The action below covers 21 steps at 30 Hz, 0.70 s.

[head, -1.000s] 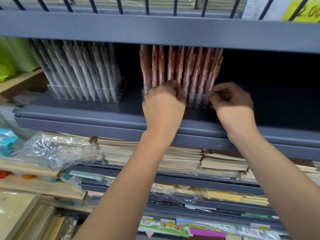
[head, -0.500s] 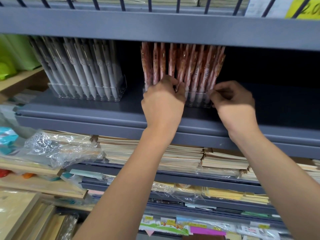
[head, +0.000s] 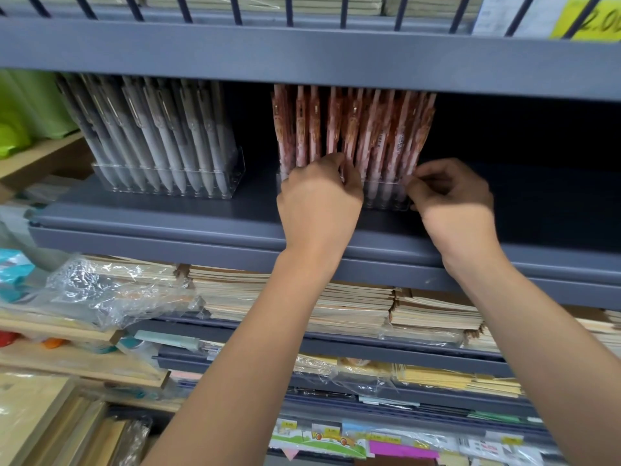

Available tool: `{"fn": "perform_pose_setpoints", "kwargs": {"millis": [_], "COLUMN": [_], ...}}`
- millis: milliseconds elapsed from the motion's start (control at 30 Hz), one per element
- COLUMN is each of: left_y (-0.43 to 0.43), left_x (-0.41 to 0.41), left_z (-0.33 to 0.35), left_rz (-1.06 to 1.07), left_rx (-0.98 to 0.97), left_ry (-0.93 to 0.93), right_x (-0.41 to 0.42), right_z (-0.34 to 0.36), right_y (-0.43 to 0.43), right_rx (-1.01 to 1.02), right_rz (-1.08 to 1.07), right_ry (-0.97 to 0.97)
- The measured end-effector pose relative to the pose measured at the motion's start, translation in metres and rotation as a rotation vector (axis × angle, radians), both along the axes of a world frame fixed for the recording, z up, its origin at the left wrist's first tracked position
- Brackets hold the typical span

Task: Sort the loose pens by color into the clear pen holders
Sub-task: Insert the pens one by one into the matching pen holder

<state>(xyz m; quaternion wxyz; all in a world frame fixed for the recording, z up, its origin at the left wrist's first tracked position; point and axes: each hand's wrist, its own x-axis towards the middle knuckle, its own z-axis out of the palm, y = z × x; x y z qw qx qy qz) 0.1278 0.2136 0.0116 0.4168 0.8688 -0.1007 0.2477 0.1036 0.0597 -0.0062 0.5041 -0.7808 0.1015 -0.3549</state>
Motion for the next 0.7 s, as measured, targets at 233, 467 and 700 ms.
{"fn": "perform_pose_setpoints", "kwargs": {"millis": [233,467,700], "left_y": [-0.0004,-0.0002,0.0035], "left_x": [0.0007,0.0006,-0.0038], "left_z": [-0.0009,-0.003,-0.0065], "left_rz": [-0.014,-0.016,-0.002], "left_rx": [-0.103,-0.138,-0.198], "left_ry": [-0.007,-0.019,-0.035], "right_x": [-0.0002,-0.0002,-0.0014], "right_z": [0.0004,0.0009,0.0026], "right_y": [0.0001,0.0009,0.0011], "right_rx": [0.0,0.011,0.019], "right_rz": [0.001,-0.003,0.006], "right_ry": [0.013,0.016,0.024]}}
